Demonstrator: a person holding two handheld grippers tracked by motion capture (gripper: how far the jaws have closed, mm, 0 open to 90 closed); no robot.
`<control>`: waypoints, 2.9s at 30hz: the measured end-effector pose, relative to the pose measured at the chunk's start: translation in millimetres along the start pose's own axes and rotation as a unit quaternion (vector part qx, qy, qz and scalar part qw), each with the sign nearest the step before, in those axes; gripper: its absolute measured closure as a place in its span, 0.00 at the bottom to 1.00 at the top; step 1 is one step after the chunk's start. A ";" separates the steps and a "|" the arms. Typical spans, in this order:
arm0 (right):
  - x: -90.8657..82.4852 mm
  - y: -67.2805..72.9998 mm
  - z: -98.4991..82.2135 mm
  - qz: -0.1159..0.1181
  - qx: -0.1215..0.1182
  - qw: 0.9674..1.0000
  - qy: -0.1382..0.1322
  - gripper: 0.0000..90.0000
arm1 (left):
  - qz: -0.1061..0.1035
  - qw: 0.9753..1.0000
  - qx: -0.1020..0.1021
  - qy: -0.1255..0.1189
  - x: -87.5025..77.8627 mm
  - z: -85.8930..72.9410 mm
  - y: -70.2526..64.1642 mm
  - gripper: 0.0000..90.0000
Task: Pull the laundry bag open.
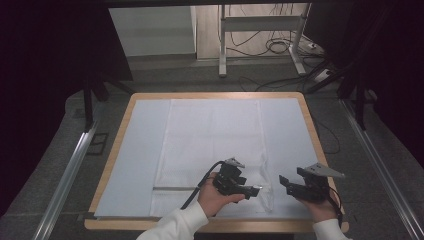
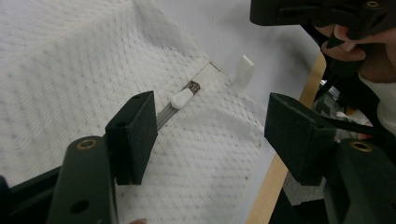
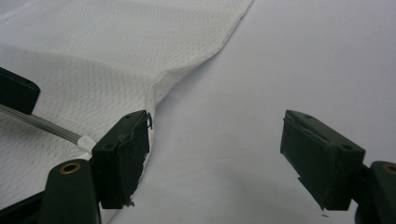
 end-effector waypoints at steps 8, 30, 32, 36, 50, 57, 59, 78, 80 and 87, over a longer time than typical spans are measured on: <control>-1.0 -0.8 0.8 -0.004 -0.002 1.000 -0.003 0.26 | 0.004 1.000 -0.015 0.010 10.9 -0.2 5.1 0.45; -1.5 -2.6 0.9 -0.009 -0.005 1.000 -0.005 0.26 | 0.007 0.999 -0.025 0.030 32.9 -0.5 8.1 0.55; -1.5 -2.7 0.8 -0.010 -0.006 1.000 -0.005 0.26 | 0.014 0.999 -0.017 0.031 34.2 -0.2 7.6 0.57; -1.3 -2.9 0.8 -0.011 -0.006 1.000 -0.005 0.26 | 0.012 0.999 -0.018 0.031 35.3 0.0 7.4 0.59; -2.9 -4.1 2.5 -0.013 -0.004 1.000 -0.010 0.26 | 0.002 0.999 -0.021 0.030 37.8 0.2 3.2 0.69; -2.9 -4.5 2.5 -0.014 -0.005 1.000 -0.010 0.26 | 0.009 0.999 -0.020 0.027 39.9 0.9 5.1 0.77; -3.3 -4.5 2.8 -0.015 -0.005 1.000 -0.011 0.26 | 0.006 0.999 -0.021 0.025 41.5 1.7 5.2 0.79; -2.8 -5.0 1.9 -0.016 -0.007 1.000 -0.008 0.26 | -0.004 0.999 -0.026 0.027 44.0 1.9 11.0 0.92; -2.7 -5.0 1.7 -0.017 -0.009 1.000 -0.007 0.26 | -0.005 0.999 -0.025 0.028 43.9 1.9 11.0 0.93; -2.1 -5.1 0.9 -0.019 -0.015 1.000 -0.005 0.26 | -0.020 0.999 -0.031 0.026 42.4 2.6 12.3 0.92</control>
Point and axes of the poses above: each handheld gripper's, and its own axes: x roughly forward along the jaws, z roughly out of its top, y roughly to its left, the point moved 9 cm from there along x, roughly forward along the jaws, and after that the axes turned 12 degrees about x, right-handed, at the moved point
